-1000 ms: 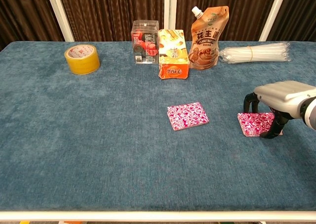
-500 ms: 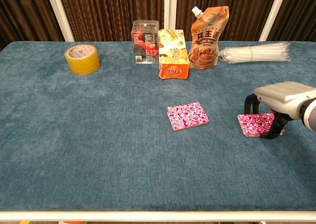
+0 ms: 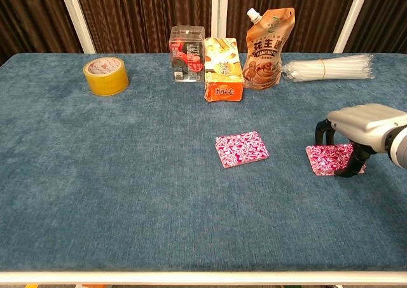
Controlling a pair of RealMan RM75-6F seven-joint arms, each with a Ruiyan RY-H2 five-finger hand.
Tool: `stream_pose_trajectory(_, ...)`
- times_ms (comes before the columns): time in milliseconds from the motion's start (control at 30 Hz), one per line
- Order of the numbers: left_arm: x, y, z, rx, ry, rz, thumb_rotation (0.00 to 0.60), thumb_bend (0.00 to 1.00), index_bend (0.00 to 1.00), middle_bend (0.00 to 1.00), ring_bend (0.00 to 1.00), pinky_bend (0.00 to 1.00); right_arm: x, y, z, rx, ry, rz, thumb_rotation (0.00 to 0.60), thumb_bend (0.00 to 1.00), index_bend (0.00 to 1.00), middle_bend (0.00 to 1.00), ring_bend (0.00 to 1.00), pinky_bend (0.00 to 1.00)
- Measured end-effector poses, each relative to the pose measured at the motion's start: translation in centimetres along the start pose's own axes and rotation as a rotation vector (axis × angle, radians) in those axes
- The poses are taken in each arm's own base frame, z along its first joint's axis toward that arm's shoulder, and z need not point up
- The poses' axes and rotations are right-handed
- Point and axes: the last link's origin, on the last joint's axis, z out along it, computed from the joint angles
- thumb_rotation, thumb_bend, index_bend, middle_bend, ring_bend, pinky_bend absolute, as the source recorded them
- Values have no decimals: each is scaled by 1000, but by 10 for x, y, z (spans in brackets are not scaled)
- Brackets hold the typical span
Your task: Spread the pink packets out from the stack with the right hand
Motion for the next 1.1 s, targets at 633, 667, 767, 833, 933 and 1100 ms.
stream_pose_trajectory(633, 1, 0, 0, 0, 3, -2, 600, 0, 126, 90, 0, 97, 15, 6, 3, -10, 46, 44, 600, 207, 445, 431, 758, 806)
stream_pose_trajectory(667, 1, 0, 0, -1, 4, -2, 600, 0, 126, 90, 0, 97, 16, 7, 5, -13, 49, 46, 600, 207, 446, 431, 758, 806)
stream_pose_trajectory(767, 2, 0, 0, -3, 8, -3, 600, 0, 126, 90, 0, 97, 20, 12, 13, -29, 61, 51, 600, 207, 446, 431, 759, 806)
stream_pose_trajectory(833, 3, 0, -1, -3, 11, -4, 600, 0, 126, 90, 0, 97, 24, 17, 19, -42, 75, 51, 600, 208, 446, 431, 758, 806)
stream_pose_trajectory(933, 3, -1, 0, -1, 12, -4, 600, 0, 126, 90, 0, 97, 28, 26, 30, -66, 95, 44, 600, 208, 446, 431, 759, 806)
stream_pose_trajectory(1100, 3, -1, 0, -2, 9, -3, 600, 0, 126, 90, 0, 97, 30, 39, 45, -103, 111, 38, 600, 209, 446, 430, 759, 806)
